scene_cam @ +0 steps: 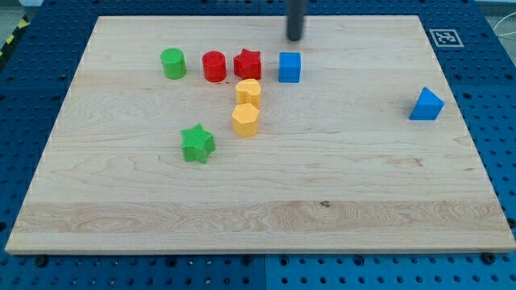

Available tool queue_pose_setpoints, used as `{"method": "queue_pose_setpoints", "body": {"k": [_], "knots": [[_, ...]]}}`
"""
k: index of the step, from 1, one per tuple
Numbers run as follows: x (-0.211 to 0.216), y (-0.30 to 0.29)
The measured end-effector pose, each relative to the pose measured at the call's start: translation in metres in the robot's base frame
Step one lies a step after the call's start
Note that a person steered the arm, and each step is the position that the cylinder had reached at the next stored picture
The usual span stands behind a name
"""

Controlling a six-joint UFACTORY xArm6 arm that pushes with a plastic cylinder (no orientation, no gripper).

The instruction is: Push the blue triangle left a bit

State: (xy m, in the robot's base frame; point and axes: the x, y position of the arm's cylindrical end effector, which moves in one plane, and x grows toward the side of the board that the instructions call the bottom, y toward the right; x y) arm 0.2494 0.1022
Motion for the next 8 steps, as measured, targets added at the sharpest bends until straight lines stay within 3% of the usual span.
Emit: {"method": "queue_pose_setpoints", "body": {"k": [1, 5, 6, 8], "knots": [[0.023, 0.072], [0.195, 0.106], [0.202, 0.169], [0.179, 0.156]]}}
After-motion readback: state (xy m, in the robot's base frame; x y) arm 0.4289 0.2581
